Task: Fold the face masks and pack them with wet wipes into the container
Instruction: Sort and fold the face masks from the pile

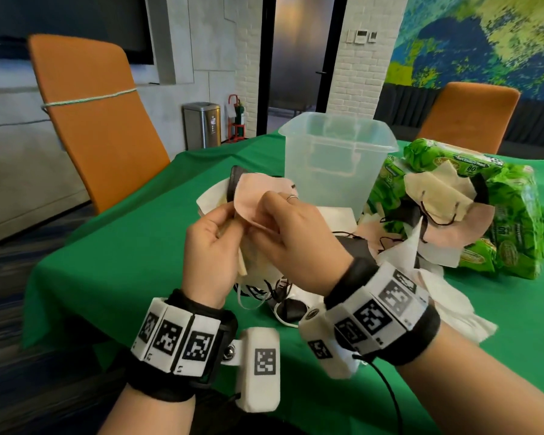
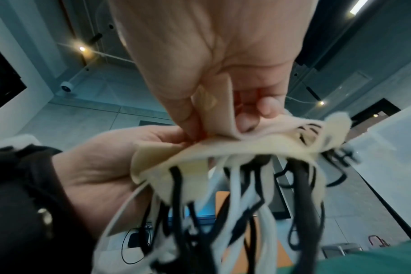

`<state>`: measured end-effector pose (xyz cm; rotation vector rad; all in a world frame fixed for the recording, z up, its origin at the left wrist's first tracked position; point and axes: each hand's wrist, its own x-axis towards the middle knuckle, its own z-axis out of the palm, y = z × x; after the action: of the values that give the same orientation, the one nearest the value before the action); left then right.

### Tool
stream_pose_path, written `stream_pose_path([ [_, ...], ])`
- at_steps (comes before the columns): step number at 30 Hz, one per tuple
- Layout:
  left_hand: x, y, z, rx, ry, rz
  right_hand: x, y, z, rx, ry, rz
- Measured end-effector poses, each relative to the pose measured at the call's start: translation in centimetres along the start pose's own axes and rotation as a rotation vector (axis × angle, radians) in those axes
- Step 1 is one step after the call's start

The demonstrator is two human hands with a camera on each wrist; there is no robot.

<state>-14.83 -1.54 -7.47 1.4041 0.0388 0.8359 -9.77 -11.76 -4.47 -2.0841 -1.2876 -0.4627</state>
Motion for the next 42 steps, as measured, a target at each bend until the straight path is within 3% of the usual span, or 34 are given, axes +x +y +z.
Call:
stream_pose_path([
  [4, -0.1, -0.2, -0.6, -0.075, 0.04, -0.05, -0.2, -0.4, -0.5, 0.13, -0.055, 0.009],
  [8, -0.2, -0.1, -0.5, -0.058, -0.004, -0.019, 0.1, -0.2, -1.5, 0.222, -0.062, 0.088],
  [14, -0.4, -0.1, -0.2, -0.001, -0.019, 0.006, 1.0, 1.5, -2.3, 0.048, 0.116, 0.164],
  [19, -0.4, -0.1, -0.6, 0.023, 0.055, 0.005, 0.6, 1.6, -2.9, 0.073, 0.341, 0.09],
  [21, -0.2, -0.4, -0.9, 0.038, 0.093, 0.015, 0.5, 1.6, -3.7, 0.068, 0.295, 0.131],
  [25, 0.0, -0.4, -1.1, 0.029, 0.088, 0.003, 0.8, 2.6, -5.0, 0.247, 0.024, 0.197],
  [29, -0.2, -0.4, -0.9, 0.041, 0.089, -0.003, 1.3, 4.1, -5.6, 0.263, 0.029, 0.231],
  [32, -0.2, -0.5, -0.9, 0.049, 0.086, -0.017, 1.6, 4.7, -5.9, 0.233, 0.157, 0.277],
  [34, -0.1, -0.6, -0.9, 0.05, 0.101, -0.031, 1.7, 4.7, -6.2, 0.222, 0.337, 0.288],
  [37, -0.2, -0.7, -0.9, 0.059, 0.123, -0.032, 1.3, 3.6, -6.1, 0.211, 0.554, 0.151],
  [39, -0.1, -0.6, -0.7, 0.046, 0.137, -0.043, 0.6, 2.8, -5.2, 0.14, 0.45, -0.02],
  [42, 0.0, -0.4, -0.7, 0.013, 0.131, -0.081, -0.5, 2.4, -3.1, 0.05, 0.124, -0.206],
])
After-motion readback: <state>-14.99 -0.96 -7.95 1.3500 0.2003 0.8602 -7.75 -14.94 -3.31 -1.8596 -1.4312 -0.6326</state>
